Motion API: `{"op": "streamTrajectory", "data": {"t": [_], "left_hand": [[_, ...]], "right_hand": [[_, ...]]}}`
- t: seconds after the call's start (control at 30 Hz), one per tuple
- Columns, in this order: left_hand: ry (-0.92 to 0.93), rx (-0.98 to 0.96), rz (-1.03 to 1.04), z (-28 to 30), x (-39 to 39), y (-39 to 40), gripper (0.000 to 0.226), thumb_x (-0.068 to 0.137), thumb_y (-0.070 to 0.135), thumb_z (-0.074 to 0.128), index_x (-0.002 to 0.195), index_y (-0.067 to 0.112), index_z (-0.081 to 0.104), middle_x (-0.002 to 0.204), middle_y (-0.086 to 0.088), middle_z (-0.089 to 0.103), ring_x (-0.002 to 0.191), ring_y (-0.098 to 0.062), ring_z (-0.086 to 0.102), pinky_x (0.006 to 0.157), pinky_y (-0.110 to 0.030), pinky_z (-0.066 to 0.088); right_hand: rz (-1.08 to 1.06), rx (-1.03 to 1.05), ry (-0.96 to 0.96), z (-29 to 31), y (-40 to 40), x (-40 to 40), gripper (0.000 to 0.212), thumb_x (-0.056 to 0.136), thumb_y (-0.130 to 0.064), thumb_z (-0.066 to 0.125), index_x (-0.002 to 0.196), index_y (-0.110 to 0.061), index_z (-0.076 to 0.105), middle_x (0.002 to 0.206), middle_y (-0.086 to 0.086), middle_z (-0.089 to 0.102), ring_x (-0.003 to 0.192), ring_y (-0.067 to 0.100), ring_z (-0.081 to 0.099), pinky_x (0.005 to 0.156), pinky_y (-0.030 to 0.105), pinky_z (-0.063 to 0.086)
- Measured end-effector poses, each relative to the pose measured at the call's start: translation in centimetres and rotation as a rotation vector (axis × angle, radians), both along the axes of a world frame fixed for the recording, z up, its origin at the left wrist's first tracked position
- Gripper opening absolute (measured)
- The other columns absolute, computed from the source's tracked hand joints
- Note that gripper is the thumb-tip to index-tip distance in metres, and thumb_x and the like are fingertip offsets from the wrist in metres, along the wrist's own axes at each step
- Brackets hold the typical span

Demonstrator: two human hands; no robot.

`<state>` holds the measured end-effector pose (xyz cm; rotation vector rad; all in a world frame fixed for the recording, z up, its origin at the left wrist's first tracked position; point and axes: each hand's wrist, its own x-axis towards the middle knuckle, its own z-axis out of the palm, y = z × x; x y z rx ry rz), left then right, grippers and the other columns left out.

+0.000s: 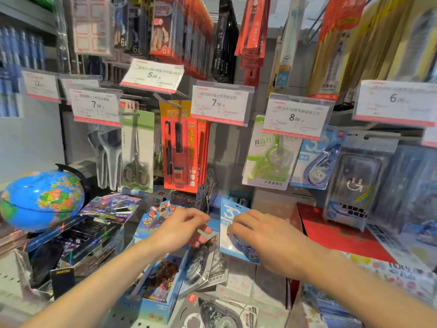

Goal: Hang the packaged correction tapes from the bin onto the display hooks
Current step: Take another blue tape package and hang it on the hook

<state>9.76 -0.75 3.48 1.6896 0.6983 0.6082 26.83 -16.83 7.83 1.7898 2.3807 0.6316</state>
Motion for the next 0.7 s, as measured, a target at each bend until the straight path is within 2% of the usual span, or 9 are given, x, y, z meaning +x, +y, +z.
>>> {"op": "streamTrajectory", "data": {"t": [0.13,0.27,0.37,0.47,0.53,0.57,0.63,0.7], "left_hand": [[-0.036,-0.119,-0.078,2.5,1.8,-1.2,0.025,0.105,0.030,0.053,0.104,0.010,0.069,0.081,-0.001,0.069,0.065,-0.017,0.067,0.059,-0.025,0.057],[-0.048,-0.163,-0.079,3.2,2.8,-1.7,0.023,0.104,0.021,0.057,0.082,0.016,0.062,0.065,0.002,0.061,0.054,-0.012,0.057,0.054,-0.022,0.052],[-0.072,-0.163,-0.087,3.5,2.9,-2.1,0.024,0.103,0.016,0.056,0.079,0.015,0.059,0.064,-0.003,0.057,0.049,-0.014,0.051,0.053,-0.021,0.050],[-0.113,-0.166,-0.069,3.8,2.6,-2.4,0.022,0.104,0.016,0.056,0.083,0.012,0.062,0.067,-0.003,0.065,0.052,-0.015,0.057,0.053,-0.022,0.052],[-0.131,-0.152,-0.049,4.0,2.5,-2.7,0.022,0.104,0.016,0.056,0.085,0.011,0.065,0.068,-0.001,0.070,0.053,-0.013,0.061,0.053,-0.021,0.053],[-0.143,-0.147,-0.044,4.1,2.4,-2.9,0.020,0.105,0.017,0.055,0.090,0.010,0.066,0.070,0.000,0.072,0.054,-0.013,0.062,0.054,-0.021,0.054],[-0.171,-0.139,-0.030,4.4,2.4,-3.3,0.017,0.105,0.016,0.055,0.099,0.006,0.067,0.071,0.000,0.073,0.054,-0.012,0.064,0.053,-0.021,0.054],[-0.189,-0.117,-0.020,4.5,2.3,-3.7,0.017,0.105,0.016,0.055,0.098,0.005,0.067,0.067,0.000,0.071,0.052,-0.012,0.064,0.052,-0.022,0.055]], "right_hand": [[0.020,0.023,-0.051,0.3,-1.2,-0.7,0.060,0.077,-0.002,0.061,0.129,-0.025,0.039,0.133,-0.001,0.043,0.121,0.024,0.041,0.083,0.039,0.045],[0.032,0.033,-0.056,0.5,-2.3,-1.4,0.048,0.083,-0.005,0.044,0.128,-0.021,0.041,0.132,0.003,0.045,0.123,0.028,0.042,0.083,0.040,0.045],[0.009,0.029,-0.009,0.1,-2.8,-1.2,0.054,0.080,-0.003,0.056,0.127,-0.022,0.040,0.136,0.002,0.041,0.125,0.028,0.040,0.082,0.043,0.047],[-0.074,0.034,0.168,-0.2,-3.0,-0.7,0.065,0.081,-0.006,0.058,0.139,-0.024,0.034,0.145,0.000,0.031,0.131,0.024,0.032,0.098,0.041,0.044],[-0.148,0.104,0.343,-0.2,-3.0,-0.7,0.062,0.087,-0.013,0.053,0.145,-0.024,0.032,0.142,-0.003,0.035,0.129,0.020,0.036,0.104,0.033,0.039],[-0.196,0.154,0.424,-0.1,-2.9,-0.8,0.058,0.090,-0.018,0.051,0.144,-0.025,0.033,0.136,-0.003,0.039,0.124,0.019,0.042,0.101,0.030,0.038],[-0.315,0.220,0.559,0.3,-2.5,-1.1,0.051,0.095,-0.035,0.050,0.142,-0.027,0.034,0.127,-0.003,0.045,0.113,0.021,0.053,0.093,0.033,0.042],[-0.419,0.211,0.669,0.5,-2.0,-1.5,0.059,0.092,-0.053,0.052,0.142,-0.029,0.032,0.126,-0.002,0.047,0.111,0.025,0.057,0.091,0.038,0.046]]}}
